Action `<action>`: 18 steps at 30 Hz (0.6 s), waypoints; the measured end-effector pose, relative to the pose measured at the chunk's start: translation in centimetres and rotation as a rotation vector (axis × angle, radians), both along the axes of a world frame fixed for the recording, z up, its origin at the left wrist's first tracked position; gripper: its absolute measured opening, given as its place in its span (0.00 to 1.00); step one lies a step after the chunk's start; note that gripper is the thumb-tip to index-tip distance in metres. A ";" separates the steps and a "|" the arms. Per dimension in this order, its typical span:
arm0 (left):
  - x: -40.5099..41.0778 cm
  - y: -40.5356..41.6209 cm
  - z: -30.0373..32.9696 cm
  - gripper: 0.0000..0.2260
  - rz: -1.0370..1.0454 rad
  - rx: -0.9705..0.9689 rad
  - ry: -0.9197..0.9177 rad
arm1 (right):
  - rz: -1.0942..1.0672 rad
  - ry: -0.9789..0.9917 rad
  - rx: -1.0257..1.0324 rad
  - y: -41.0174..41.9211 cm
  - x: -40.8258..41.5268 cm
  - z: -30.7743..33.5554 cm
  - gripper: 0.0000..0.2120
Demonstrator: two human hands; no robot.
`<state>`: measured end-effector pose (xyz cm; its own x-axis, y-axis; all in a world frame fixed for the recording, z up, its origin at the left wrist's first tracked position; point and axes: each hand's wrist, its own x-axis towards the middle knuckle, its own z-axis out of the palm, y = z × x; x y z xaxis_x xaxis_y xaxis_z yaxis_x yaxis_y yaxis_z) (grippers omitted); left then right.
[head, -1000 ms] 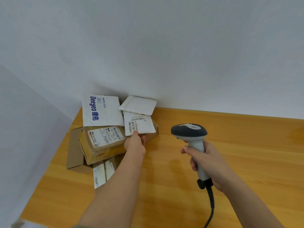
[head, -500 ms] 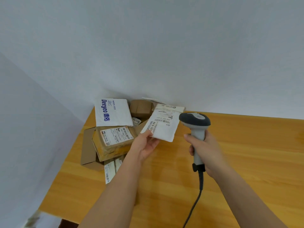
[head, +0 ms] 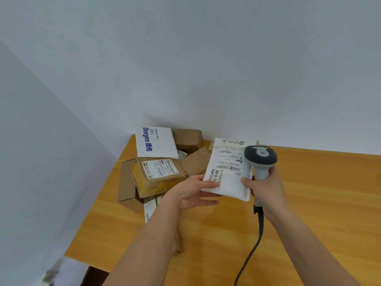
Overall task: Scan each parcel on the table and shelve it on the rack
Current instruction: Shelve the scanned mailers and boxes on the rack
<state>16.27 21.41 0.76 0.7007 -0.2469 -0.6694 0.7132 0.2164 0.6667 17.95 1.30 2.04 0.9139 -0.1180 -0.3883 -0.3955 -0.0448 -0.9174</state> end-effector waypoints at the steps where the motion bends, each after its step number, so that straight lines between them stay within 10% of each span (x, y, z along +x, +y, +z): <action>1: -0.1 -0.1 -0.1 0.17 0.007 0.009 0.008 | 0.015 0.014 -0.020 -0.1 -0.1 0.1 0.31; 18: 0.3 -2.4 -2.3 0.22 0.377 0.072 -0.038 | 0.220 0.139 0.061 -2.3 -2.6 3.9 0.08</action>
<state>16.58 19.00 -1.50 0.7582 0.0796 -0.6472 0.5666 0.4108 0.7143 15.38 -1.04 5.96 0.8526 0.1053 -0.5118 -0.5044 -0.0901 -0.8588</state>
